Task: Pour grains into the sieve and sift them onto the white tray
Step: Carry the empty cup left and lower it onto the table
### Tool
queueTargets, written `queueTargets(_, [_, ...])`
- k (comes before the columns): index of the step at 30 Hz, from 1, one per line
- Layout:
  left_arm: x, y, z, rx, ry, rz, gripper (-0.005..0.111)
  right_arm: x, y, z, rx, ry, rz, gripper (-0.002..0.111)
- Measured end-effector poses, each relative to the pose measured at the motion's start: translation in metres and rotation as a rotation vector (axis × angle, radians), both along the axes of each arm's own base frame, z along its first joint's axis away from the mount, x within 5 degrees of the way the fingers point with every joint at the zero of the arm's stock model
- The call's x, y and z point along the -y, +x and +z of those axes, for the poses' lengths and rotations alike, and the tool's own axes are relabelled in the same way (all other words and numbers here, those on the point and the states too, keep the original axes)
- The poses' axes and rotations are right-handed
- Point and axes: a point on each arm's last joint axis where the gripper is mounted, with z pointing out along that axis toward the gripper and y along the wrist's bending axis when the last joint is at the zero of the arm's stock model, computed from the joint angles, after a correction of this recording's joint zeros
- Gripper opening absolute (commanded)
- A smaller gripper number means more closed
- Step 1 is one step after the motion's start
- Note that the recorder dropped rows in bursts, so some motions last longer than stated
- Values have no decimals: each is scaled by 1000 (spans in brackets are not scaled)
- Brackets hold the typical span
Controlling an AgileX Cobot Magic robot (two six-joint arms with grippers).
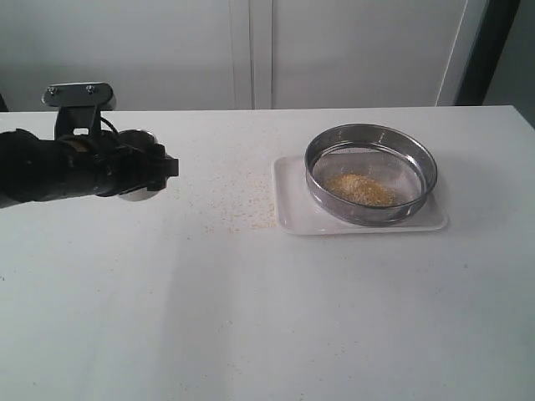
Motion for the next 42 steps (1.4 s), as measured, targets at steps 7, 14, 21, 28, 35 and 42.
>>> queueTargets(7, [0,15,-24,50,11,62,0,0,0,0,0,0,0,0])
queueTargets(14, [-10,30,-48,22,17,128,0,0,0,0,0,0,0,0])
queueTargets(21, [-14,40,-56,11,2,155,0,0,0,0,0,0,0,0])
queueTargets(28, [-10,47,-73,-21,19,140,0,0,0,0,0,0,0,0])
queueTargets(35, [-6,54,-81,-51,-27,156,0,0,0,0,0,0,0,0])
queueTargets(42, [-3,57,-87,-53,-1,119,2,0,0,0,0,0,0,0])
